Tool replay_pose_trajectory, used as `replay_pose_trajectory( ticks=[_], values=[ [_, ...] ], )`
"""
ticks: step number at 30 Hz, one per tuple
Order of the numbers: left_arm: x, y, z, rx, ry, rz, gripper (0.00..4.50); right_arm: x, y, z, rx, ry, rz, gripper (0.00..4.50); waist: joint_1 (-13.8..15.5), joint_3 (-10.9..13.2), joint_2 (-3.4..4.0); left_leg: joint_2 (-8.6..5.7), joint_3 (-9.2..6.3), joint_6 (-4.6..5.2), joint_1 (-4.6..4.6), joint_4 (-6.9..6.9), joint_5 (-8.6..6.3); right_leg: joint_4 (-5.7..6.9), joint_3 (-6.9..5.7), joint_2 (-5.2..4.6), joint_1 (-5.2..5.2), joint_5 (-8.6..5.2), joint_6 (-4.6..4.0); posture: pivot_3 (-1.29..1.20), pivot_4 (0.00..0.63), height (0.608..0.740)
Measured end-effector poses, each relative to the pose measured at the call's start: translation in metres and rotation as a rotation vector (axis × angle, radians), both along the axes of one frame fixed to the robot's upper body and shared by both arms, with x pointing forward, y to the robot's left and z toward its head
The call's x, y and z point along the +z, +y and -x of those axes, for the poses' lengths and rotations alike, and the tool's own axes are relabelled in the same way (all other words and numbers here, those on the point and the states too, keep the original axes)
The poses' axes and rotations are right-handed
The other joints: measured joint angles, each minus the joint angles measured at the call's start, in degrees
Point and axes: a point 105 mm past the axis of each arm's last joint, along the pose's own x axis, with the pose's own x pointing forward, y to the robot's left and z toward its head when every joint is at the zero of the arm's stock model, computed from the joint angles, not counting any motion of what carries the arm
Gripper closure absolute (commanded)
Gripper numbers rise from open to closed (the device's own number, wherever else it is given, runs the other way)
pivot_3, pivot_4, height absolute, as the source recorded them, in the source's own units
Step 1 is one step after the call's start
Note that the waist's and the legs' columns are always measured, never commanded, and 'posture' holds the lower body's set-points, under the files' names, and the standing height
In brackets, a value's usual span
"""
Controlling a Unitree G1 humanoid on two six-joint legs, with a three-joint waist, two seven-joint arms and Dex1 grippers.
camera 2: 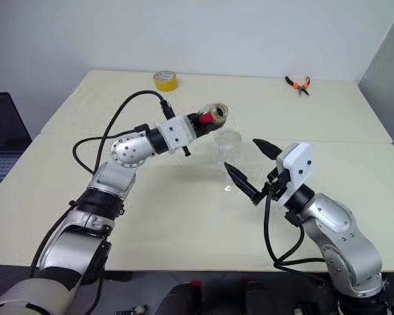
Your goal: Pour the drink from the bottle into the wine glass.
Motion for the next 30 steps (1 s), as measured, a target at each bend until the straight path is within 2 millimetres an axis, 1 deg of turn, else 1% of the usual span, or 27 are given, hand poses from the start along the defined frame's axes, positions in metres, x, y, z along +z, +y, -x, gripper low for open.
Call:
replay_pose_trajectory(
  ticks=[5,11,14,18,20,27,30],
  values=[
    [0.009,0.007,-0.003,0.008,-0.108,-0.064,3.76,0.002,0.000,-0.003,-0.018,-0.016,0.005,0.00,0.0,0.0,0.00,-0.01,0.01,0.00,-0.03,0.01,0.00,-0.02,0.00,-0.02,-0.02,0.00,0.00,0.00,0.150,0.740],
    [0.006,0.010,-0.005,0.013,-0.188,-0.133,3.76,0.000,0.004,-0.003,-0.005,-0.010,0.007,0.00,0.1,0.0,0.00,-0.01,0.00,0.00,-0.03,0.02,0.00,0.01,-0.02,-0.02,-0.03,0.00,0.00,0.00,0.150,0.740],
    [0.010,0.009,-0.005,0.012,-0.250,-0.175,3.76,-0.001,0.007,-0.004,0.000,-0.007,0.016,0.00,0.0,0.0,0.00,-0.01,0.00,0.00,-0.06,0.02,0.00,0.02,-0.02,-0.01,-0.06,0.00,0.00,0.00,0.150,0.740],
    [0.021,0.010,-0.007,0.023,-0.325,-0.185,3.78,-0.004,0.006,-0.006,-0.009,0.000,0.022,0.00,0.1,0.0,0.00,-0.02,0.00,0.00,-0.06,0.02,0.00,0.02,-0.03,-0.02,-0.06,0.00,0.00,0.00,0.150,0.740],
    [0.023,0.010,-0.007,0.026,-0.350,-0.194,3.78,-0.004,0.005,-0.006,-0.010,0.002,0.023,0.00,0.1,0.0,0.00,-0.01,0.00,0.00,-0.06,0.02,0.00,0.02,-0.04,-0.02,-0.07,0.00,0.00,0.00,0.150,0.740],
    [0.023,0.012,-0.009,0.026,-0.410,-0.242,3.78,-0.004,0.006,-0.006,-0.003,0.001,0.026,0.00,0.1,0.0,0.00,-0.02,0.02,0.00,-0.07,0.02,0.00,0.06,-0.03,-0.02,-0.11,0.00,0.00,0.00,0.150,0.740],
    [0.026,0.011,-0.008,0.015,-0.451,-0.256,3.81,-0.004,0.006,-0.006,-0.002,-0.001,0.030,0.00,0.1,0.0,0.00,-0.02,0.03,0.00,-0.13,0.03,0.00,0.10,-0.02,-0.02,-0.18,0.00,0.00,0.00,0.150,0.740]
  ],
)
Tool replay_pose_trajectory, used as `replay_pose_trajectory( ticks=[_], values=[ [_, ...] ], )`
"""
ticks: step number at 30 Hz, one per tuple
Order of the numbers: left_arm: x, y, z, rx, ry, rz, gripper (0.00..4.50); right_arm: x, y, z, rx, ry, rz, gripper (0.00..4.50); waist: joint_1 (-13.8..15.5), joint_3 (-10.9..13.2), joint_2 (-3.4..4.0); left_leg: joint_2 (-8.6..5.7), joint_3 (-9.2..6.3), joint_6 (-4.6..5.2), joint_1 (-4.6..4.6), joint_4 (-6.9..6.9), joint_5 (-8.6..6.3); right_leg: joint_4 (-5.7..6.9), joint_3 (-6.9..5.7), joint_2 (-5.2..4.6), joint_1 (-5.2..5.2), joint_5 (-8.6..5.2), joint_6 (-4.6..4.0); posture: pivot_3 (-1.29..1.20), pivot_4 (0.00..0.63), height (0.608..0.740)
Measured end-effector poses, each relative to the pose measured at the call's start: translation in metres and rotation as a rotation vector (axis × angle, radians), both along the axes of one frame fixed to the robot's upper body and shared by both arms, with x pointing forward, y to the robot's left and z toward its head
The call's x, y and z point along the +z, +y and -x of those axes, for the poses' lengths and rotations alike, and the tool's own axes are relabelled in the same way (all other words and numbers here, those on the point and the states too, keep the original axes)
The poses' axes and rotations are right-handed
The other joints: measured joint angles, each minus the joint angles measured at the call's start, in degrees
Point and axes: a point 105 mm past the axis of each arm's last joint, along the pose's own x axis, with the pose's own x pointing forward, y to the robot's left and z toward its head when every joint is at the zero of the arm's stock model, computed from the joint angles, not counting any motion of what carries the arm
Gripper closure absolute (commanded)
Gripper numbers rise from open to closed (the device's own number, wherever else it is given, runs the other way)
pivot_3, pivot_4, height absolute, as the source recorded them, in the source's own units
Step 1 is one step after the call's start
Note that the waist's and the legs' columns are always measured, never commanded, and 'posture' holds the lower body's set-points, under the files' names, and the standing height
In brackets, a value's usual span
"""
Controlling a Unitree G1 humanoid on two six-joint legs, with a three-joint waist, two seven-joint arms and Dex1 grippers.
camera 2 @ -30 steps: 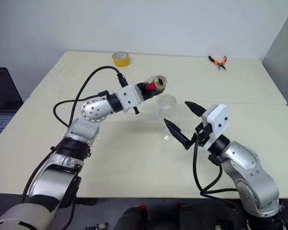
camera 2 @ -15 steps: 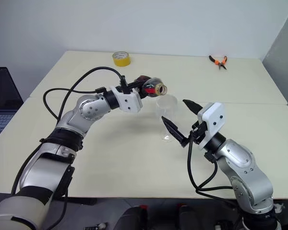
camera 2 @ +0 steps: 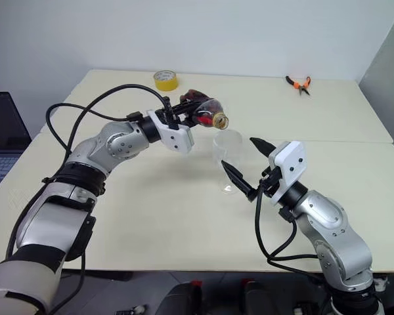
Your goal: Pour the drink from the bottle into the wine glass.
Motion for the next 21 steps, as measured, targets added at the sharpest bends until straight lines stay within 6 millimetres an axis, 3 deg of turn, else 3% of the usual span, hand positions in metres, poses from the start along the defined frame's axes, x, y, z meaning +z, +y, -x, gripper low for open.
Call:
replay_pose_trajectory(
  ticks=[21],
  values=[
    [0.0043,0.0008,-0.0016,-0.005,-0.120,-0.037,3.82,0.0058,0.0020,-0.0006,0.009,-0.022,0.005,0.00,0.0,0.0,0.00,-0.02,0.05,-0.09,-0.58,0.19,0.08,0.32,0.03,-0.01,-0.67,0.00,-0.01,0.00,0.150,0.740]
  ],
)
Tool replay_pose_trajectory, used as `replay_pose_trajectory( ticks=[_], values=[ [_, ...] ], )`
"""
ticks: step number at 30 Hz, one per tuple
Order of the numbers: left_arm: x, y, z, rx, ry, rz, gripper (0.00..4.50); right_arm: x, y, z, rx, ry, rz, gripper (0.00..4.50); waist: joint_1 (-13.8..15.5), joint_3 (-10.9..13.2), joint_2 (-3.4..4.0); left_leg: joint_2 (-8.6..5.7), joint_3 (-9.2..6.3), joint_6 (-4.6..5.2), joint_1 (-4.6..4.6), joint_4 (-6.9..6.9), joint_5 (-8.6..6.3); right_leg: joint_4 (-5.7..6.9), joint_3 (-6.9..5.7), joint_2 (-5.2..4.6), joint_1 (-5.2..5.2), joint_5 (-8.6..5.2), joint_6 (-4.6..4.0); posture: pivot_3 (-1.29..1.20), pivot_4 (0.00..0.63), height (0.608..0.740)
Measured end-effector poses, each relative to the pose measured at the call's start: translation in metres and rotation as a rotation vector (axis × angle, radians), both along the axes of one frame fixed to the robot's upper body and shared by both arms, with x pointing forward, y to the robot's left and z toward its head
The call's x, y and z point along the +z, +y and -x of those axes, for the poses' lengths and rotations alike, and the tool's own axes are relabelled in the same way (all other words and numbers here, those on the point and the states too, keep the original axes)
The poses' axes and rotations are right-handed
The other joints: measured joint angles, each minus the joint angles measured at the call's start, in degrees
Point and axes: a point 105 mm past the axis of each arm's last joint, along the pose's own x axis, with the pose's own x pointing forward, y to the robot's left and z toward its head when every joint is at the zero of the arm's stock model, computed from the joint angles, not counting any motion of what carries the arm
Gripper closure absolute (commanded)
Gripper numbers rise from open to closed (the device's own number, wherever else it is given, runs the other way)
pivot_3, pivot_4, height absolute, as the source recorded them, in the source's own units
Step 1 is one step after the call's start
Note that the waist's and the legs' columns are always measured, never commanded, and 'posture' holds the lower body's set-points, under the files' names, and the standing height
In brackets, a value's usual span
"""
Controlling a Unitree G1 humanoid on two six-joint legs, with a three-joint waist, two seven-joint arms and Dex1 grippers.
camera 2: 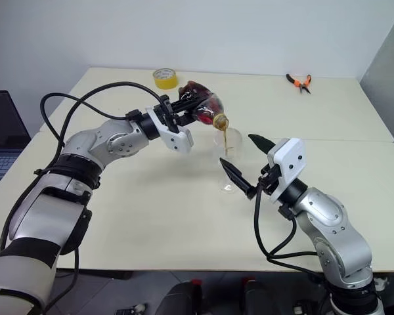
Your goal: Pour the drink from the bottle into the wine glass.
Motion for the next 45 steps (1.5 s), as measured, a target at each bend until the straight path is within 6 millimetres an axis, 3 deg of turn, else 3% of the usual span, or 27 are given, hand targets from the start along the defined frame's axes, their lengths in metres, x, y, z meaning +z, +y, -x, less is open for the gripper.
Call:
replay_pose_trajectory(
  ticks=[45],
  values=[
    [0.020,0.004,0.001,0.004,-0.090,-0.036,3.85,-0.003,0.004,0.001,0.017,0.011,0.003,0.00,0.0,0.0,0.00,-0.01,0.00,-0.14,-0.01,0.06,0.08,0.05,-0.01,0.00,0.00,0.00,0.00,0.00,0.150,0.740]
  ],
)
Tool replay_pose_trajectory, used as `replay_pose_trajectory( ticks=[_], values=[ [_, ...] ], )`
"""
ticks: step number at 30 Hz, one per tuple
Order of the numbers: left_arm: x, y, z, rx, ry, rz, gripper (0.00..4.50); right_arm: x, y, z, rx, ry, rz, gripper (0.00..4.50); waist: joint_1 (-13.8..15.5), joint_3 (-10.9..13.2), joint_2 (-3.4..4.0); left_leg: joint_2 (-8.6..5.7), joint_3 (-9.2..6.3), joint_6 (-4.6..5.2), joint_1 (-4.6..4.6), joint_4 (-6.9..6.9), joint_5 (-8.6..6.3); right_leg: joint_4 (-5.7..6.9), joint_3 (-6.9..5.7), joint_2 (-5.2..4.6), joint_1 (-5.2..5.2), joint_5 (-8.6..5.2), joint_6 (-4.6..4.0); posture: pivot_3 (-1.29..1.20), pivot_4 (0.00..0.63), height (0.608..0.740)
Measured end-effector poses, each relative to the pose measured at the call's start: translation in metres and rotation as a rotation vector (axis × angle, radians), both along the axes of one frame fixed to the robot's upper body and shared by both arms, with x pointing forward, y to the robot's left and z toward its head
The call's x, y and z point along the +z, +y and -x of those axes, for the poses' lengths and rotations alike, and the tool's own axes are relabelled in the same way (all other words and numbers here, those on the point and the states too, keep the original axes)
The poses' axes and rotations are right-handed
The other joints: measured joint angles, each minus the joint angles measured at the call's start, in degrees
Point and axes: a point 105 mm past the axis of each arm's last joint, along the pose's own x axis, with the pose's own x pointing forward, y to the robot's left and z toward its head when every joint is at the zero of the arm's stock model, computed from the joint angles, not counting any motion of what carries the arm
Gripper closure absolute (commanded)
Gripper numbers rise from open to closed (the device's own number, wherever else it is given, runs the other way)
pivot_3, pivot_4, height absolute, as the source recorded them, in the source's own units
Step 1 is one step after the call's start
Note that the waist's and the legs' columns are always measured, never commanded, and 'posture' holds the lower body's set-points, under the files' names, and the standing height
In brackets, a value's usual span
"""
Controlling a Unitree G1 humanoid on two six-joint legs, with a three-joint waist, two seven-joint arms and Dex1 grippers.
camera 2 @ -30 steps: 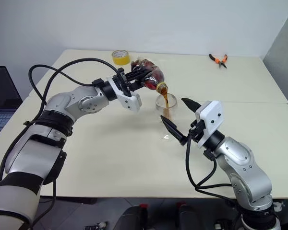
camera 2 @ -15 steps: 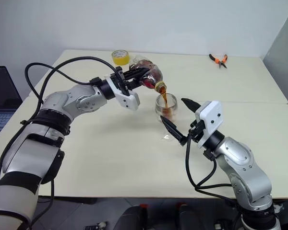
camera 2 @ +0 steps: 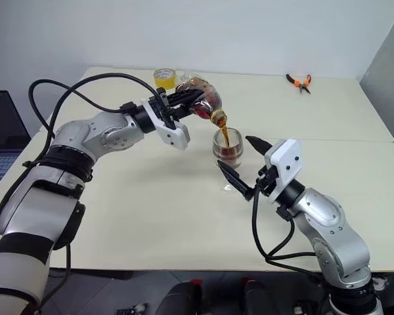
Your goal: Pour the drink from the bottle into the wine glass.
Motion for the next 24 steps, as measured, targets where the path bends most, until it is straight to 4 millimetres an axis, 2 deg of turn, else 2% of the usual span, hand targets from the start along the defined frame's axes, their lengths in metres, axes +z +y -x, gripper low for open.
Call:
replay_pose_trajectory(
  ticks=[24],
  values=[
    [0.0009,0.0017,-0.0005,0.007,0.001,0.001,3.85,-0.0003,0.0001,0.0001,0.004,0.001,0.002,0.00,0.0,0.0,0.00,0.00,0.00,-0.01,0.00,0.03,0.00,0.03,0.01,0.00,0.00,0.00,0.00,0.00,0.150,0.740]
  ],
)
